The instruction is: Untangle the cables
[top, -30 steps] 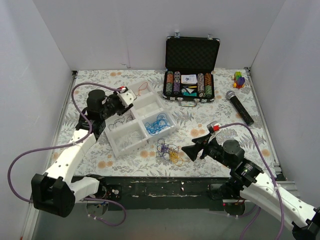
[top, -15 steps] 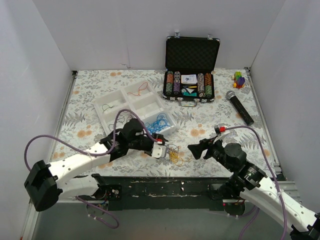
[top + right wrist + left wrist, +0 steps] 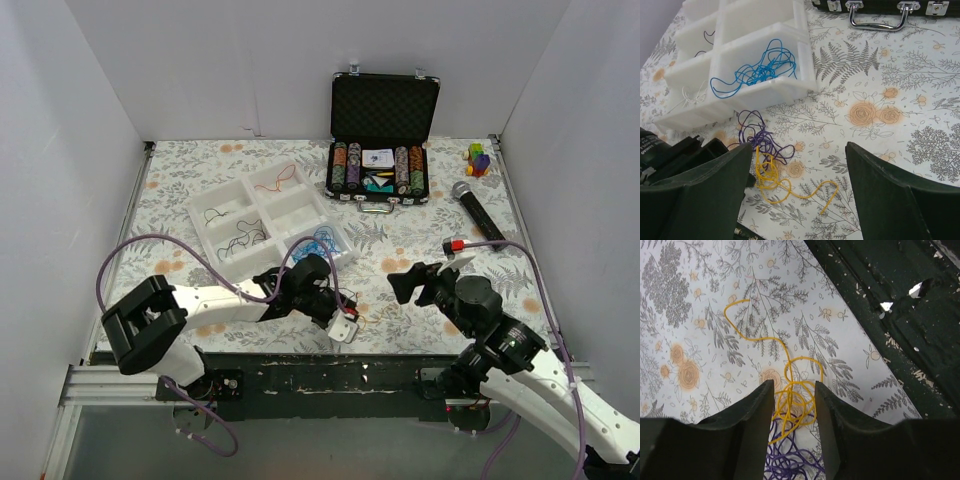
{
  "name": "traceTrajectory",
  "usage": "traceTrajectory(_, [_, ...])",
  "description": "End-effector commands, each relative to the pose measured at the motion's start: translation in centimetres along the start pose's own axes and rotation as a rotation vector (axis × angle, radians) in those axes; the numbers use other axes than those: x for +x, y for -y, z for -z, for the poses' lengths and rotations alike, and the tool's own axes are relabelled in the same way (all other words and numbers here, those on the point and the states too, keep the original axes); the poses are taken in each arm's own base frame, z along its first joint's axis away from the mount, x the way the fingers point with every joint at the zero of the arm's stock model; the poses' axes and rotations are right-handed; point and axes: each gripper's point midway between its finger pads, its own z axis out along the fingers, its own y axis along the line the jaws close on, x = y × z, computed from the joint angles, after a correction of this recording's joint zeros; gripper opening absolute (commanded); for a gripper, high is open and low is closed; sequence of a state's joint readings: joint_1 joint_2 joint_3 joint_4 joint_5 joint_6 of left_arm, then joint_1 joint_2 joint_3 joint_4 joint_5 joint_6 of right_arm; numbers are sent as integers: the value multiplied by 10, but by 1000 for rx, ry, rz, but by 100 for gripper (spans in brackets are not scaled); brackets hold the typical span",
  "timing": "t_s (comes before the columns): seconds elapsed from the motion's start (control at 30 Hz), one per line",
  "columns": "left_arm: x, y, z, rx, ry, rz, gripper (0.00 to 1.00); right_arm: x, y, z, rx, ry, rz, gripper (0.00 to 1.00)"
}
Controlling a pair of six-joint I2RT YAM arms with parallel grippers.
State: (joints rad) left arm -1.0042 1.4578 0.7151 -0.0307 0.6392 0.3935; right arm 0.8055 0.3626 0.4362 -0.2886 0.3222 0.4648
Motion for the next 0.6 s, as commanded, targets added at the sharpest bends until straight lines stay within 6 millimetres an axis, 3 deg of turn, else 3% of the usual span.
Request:
traceTrajectory(0.0, [-36,-21,-14,-20,89,-113,37,-28,-4,3,17,56,10,84])
traceTrajectory(0.1, [-43,-35,-33,-51,92,-46,35,-38,-7,6,16,73,15,84])
traceTrajectory(0.27, [-30,-44,-61,-33,47,108,34,-54,-6,13,40,95,39,84])
traceTrajectory(0.4, [-10,-33,-72,12,-20,203,32,-61,-1,20,67,113,47,84])
traceTrajectory(0.57, [1,-19,-70,19,-45,252,32,-66,6,26,102,132,41,84])
